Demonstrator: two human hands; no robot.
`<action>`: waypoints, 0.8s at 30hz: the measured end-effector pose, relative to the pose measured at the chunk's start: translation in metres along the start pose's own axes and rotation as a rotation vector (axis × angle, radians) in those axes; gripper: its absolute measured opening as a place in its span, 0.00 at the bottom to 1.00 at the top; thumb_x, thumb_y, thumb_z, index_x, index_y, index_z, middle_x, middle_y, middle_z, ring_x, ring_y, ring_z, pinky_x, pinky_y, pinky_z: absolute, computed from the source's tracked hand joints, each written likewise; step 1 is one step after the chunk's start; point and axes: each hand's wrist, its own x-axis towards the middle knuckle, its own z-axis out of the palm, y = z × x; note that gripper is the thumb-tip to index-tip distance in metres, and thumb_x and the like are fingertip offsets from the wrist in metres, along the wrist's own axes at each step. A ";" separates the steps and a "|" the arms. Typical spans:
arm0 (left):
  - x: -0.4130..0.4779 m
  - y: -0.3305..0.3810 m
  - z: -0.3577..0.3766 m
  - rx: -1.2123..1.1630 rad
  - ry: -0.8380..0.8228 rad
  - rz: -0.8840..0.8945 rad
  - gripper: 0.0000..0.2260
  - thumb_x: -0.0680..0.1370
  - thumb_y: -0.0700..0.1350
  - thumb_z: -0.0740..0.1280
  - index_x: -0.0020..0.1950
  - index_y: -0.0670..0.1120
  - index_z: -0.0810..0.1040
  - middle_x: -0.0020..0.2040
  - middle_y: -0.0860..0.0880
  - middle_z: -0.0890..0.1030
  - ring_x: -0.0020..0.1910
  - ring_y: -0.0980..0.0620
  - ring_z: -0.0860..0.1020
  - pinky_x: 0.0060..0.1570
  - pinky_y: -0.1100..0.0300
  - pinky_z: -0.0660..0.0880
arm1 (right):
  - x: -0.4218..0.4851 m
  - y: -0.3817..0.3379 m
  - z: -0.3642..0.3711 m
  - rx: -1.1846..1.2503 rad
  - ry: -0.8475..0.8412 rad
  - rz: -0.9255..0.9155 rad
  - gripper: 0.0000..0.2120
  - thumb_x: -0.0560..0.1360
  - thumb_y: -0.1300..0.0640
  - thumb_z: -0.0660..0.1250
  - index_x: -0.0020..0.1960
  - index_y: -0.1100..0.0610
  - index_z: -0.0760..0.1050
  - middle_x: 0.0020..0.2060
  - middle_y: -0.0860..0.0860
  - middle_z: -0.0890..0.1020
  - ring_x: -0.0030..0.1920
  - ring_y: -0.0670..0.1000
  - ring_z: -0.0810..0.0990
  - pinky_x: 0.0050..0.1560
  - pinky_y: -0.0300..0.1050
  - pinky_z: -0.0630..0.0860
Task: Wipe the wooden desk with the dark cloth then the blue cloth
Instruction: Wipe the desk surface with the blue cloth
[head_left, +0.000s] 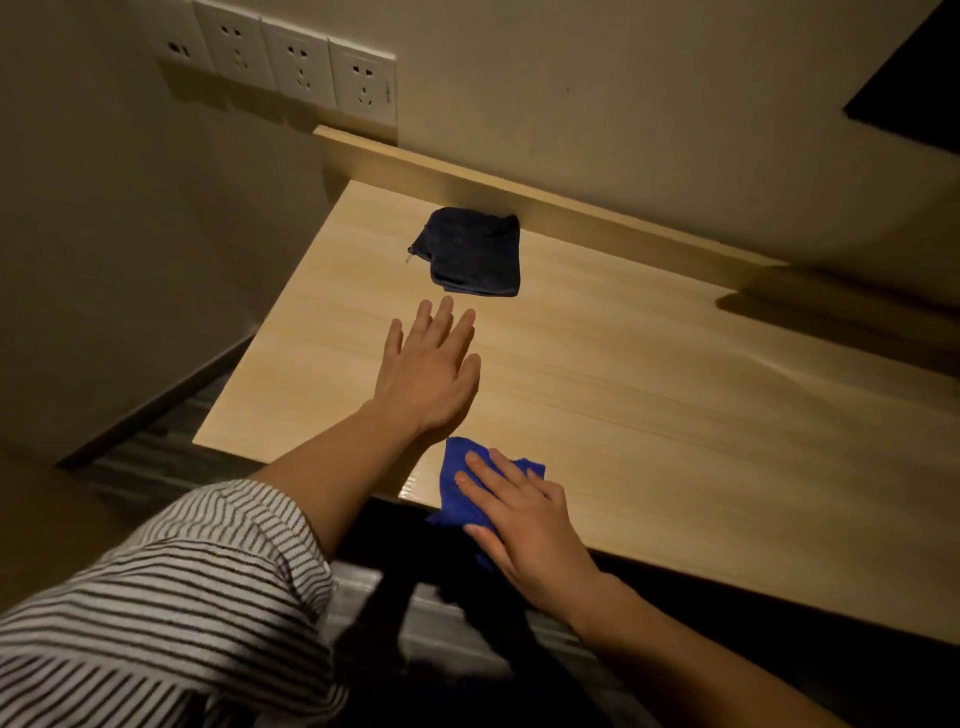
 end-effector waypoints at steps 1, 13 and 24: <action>0.002 0.006 0.004 -0.011 -0.015 -0.011 0.29 0.87 0.59 0.49 0.87 0.54 0.50 0.88 0.47 0.47 0.86 0.44 0.43 0.82 0.38 0.42 | -0.006 0.000 -0.002 0.071 -0.013 -0.001 0.31 0.83 0.34 0.48 0.80 0.46 0.65 0.81 0.43 0.61 0.82 0.45 0.52 0.70 0.53 0.62; 0.005 0.013 0.033 0.177 -0.049 -0.078 0.35 0.83 0.69 0.40 0.87 0.56 0.40 0.87 0.49 0.39 0.86 0.46 0.36 0.82 0.38 0.38 | 0.109 0.123 -0.116 0.225 0.255 0.176 0.25 0.84 0.43 0.57 0.77 0.53 0.70 0.74 0.51 0.75 0.74 0.52 0.70 0.74 0.56 0.63; 0.006 0.015 0.035 0.226 -0.047 -0.112 0.33 0.84 0.69 0.42 0.87 0.58 0.40 0.87 0.52 0.38 0.85 0.49 0.34 0.83 0.40 0.38 | 0.242 0.225 -0.132 -0.261 0.051 0.087 0.30 0.84 0.34 0.43 0.83 0.40 0.49 0.84 0.45 0.51 0.83 0.51 0.47 0.79 0.63 0.49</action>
